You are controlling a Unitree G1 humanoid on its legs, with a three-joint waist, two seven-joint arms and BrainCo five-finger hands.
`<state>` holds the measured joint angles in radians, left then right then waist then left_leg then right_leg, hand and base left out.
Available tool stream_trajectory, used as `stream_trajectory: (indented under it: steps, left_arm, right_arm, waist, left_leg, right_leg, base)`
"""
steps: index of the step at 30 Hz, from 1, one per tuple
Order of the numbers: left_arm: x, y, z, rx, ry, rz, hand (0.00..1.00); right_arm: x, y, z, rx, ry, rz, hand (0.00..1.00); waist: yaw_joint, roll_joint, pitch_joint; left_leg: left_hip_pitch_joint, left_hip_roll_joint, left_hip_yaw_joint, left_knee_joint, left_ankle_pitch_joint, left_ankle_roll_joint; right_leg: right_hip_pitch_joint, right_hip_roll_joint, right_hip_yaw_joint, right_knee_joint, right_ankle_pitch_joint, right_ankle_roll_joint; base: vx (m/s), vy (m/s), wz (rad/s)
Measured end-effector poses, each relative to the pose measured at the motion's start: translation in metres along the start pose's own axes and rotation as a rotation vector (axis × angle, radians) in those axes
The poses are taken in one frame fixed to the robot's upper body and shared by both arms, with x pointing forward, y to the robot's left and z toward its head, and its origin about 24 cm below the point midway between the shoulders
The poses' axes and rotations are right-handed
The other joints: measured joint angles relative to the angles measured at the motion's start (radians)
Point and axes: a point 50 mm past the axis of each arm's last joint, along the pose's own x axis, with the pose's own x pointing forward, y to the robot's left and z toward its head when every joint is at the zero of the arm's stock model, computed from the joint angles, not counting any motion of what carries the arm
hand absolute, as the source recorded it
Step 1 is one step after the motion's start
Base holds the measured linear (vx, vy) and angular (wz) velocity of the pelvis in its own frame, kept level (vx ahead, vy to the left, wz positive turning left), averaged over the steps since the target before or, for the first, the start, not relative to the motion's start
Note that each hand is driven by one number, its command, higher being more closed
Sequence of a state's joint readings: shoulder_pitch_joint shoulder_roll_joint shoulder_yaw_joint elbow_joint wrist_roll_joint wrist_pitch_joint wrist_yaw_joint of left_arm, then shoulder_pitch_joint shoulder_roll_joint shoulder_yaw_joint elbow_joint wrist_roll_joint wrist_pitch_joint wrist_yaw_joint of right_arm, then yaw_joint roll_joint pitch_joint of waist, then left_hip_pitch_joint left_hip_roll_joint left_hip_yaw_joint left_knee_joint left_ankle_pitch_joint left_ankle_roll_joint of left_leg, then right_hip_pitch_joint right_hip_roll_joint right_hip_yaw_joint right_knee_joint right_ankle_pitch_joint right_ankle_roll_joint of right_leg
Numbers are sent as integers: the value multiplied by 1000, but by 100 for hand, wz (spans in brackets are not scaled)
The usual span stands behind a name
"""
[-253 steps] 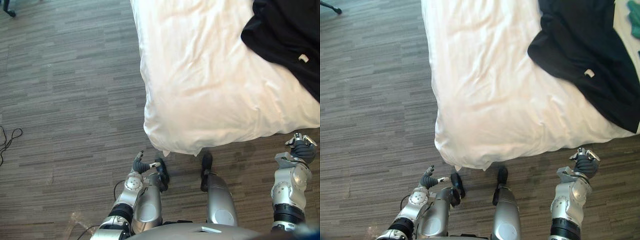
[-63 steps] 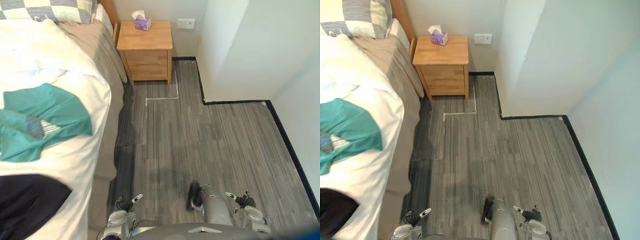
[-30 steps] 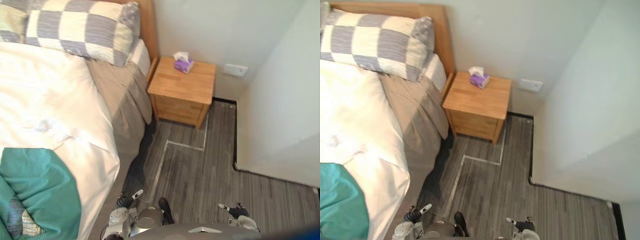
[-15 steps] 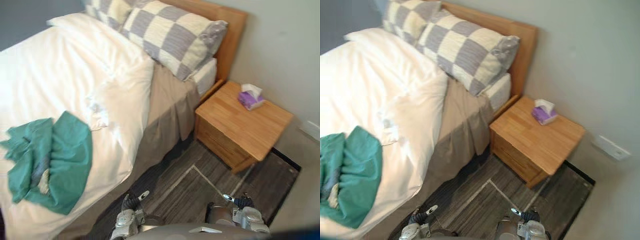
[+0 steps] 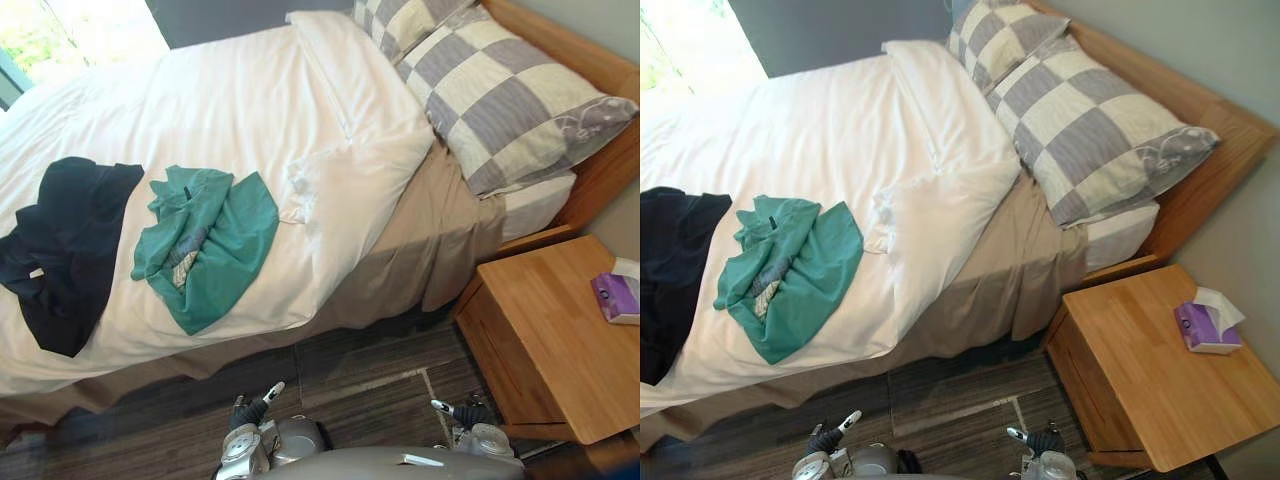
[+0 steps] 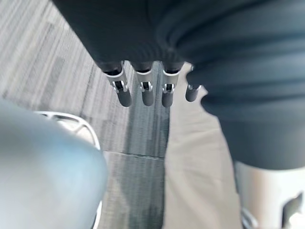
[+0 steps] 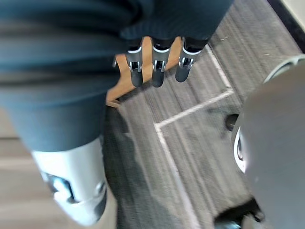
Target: Tidy the bed and pick cloth on bed and put in laundry
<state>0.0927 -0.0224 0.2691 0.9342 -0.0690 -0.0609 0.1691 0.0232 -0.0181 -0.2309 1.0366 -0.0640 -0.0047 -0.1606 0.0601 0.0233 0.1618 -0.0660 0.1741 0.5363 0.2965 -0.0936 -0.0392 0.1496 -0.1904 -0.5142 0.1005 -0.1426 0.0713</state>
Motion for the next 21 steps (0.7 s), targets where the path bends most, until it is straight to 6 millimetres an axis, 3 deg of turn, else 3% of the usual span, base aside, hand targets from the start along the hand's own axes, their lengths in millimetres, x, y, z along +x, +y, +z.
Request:
stream_trajectory:
  steps: [1,5,6,7,8,9,10,11,13,14,16,17,18,19,21]
  left_arm:
    - [1,2,2,21,-5,-3,0]
    - [2,7,-2,53,16,-6,0]
    - [1,7,-7,56,38,-9,0]
    - [0,2,-13,71,61,-27,0]
    - [-1,2,-14,83,66,-33,0]
    - [1,5,-11,100,56,-29,0]
    - [1,7,-10,108,51,-26,0]
    - [3,14,-7,124,43,-13,0]
    - [5,22,-3,135,35,5,0]
    - [5,21,-3,138,34,3,0]
    - [5,19,-3,138,35,-1,0]
    - [5,18,-2,152,34,-5,0]
    - [7,17,1,154,30,-7,0]
    - [6,9,0,151,32,-26,0]
    - [5,5,-1,147,34,-34,0]
  right_arm:
    - [0,0,-2,6,17,-3,0]
    - [-1,-3,-14,31,65,-17,0]
    - [-1,-4,-14,40,63,-21,0]
    - [0,-10,-10,51,48,-40,0]
    - [0,-13,-7,56,34,-47,0]
    - [0,-10,-5,67,27,-43,0]
    - [0,-9,-5,69,25,-40,0]
    - [-1,-4,-5,74,24,-27,0]
    - [-2,4,-5,76,22,-6,0]
    - [-2,4,-2,76,10,-7,0]
    - [-1,3,3,78,-14,-9,0]
    - [-1,4,4,78,-18,-7,0]
    - [-1,2,4,96,-14,-11,0]
    - [0,-3,2,92,-3,-23,0]
    - [2,-7,9,79,-22,-30,0]
  waist:
    - [0,-6,1]
    - [-16,-30,4]
    - [-21,-21,2]
    - [-43,1,-2]
    - [-53,4,0]
    - [-56,-22,3]
    - [-56,-26,7]
    - [-59,-57,5]
    - [-56,-73,10]
    - [-63,-60,15]
    - [-73,-44,25]
    - [-75,-45,27]
    - [-76,-43,34]
    - [-72,-18,30]
    - [-72,-11,39]
  left_leg:
    - [23,-21,5,-57,15,14]
    - [131,-78,-3,-208,73,13]
    - [160,-90,-7,-261,81,15]
    - [182,-85,-22,-293,57,15]
    - [192,-84,-34,-306,35,15]
    - [204,-101,-54,-314,29,17]
    - [209,-109,-59,-316,29,19]
    - [218,-125,-74,-319,30,25]
    - [223,-121,-88,-320,35,28]
    - [221,-103,-110,-317,41,20]
    - [209,-77,-135,-311,47,4]
    - [188,-65,-163,-313,57,-16]
    - [189,-54,-185,-328,70,-33]
    - [192,-37,-192,-357,98,-52]
    - [194,-28,-209,-375,117,-75]
  right_leg:
    - [10,2,0,-25,13,1]
    - [74,-8,-3,-38,20,11]
    - [56,-17,-11,41,2,33]
    - [0,-46,-8,215,-33,38]
    - [-40,-70,3,333,-45,45]
    - [-118,-133,52,526,-42,44]
    - [-148,-153,75,589,-35,44]
    - [-195,-180,132,686,-41,22]
    - [-210,-171,160,669,-106,9]
    - [-218,-136,183,568,-151,9]
    - [-217,-79,234,422,-149,10]
    - [-213,-40,310,245,-113,17]
    - [-194,-16,309,207,-60,-1]
    - [-179,13,290,195,-56,-7]
    - [-207,19,302,267,-92,-20]
  base:
    - [60,39,10]
    - [18,-10,12]
    - [-27,40,24]
    - [-23,64,39]
    - [-35,55,58]
    - [-29,25,46]
    - [-23,4,52]
    - [26,-25,41]
    - [58,-71,29]
    - [84,-110,22]
    - [90,-171,35]
    - [84,-228,55]
    - [117,-279,58]
    - [107,-171,36]
    - [121,-170,29]
